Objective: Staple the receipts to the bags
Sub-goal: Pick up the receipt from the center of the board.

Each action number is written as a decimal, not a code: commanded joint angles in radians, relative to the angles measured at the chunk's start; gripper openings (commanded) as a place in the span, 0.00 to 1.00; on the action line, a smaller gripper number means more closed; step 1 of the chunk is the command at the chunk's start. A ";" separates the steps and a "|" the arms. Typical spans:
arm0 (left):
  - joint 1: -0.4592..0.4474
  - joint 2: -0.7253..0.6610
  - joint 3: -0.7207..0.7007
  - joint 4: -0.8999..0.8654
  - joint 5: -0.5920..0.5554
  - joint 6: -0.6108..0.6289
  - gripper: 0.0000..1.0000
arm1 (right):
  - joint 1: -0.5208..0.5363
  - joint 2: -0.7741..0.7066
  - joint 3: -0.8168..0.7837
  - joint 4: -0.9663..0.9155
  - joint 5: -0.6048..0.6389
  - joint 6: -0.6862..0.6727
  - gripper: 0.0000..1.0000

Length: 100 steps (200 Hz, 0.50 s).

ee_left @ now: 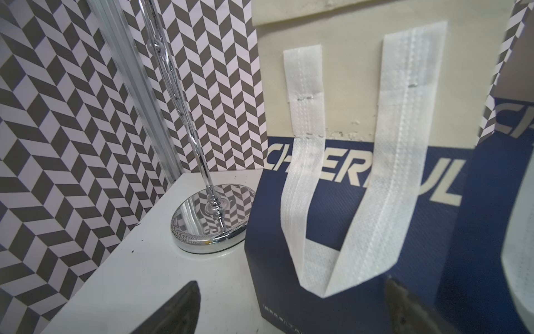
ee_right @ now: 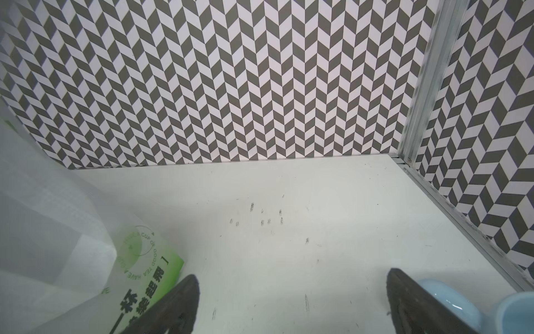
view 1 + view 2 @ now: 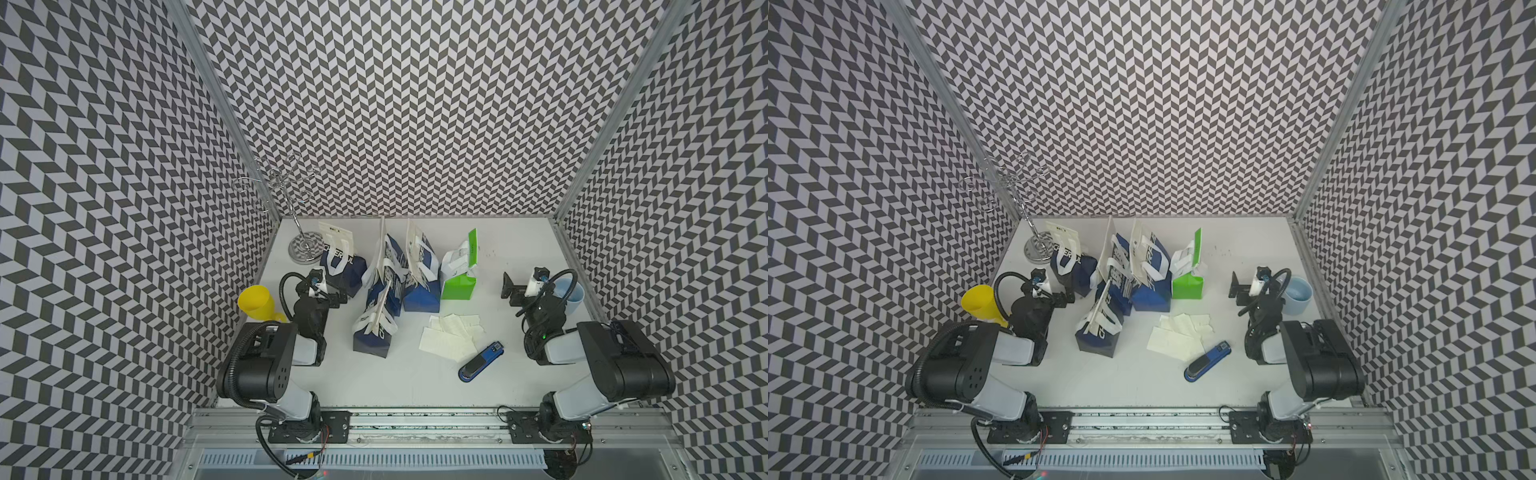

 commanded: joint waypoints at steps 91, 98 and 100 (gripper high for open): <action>0.010 0.005 0.018 0.013 0.022 -0.019 1.00 | 0.004 0.013 0.013 0.078 0.007 -0.013 0.99; 0.010 0.003 0.016 0.013 0.022 -0.019 1.00 | 0.005 0.014 0.014 0.079 0.007 -0.014 0.99; 0.010 0.003 0.016 0.013 0.022 -0.019 1.00 | 0.005 0.013 0.013 0.079 0.007 -0.014 0.99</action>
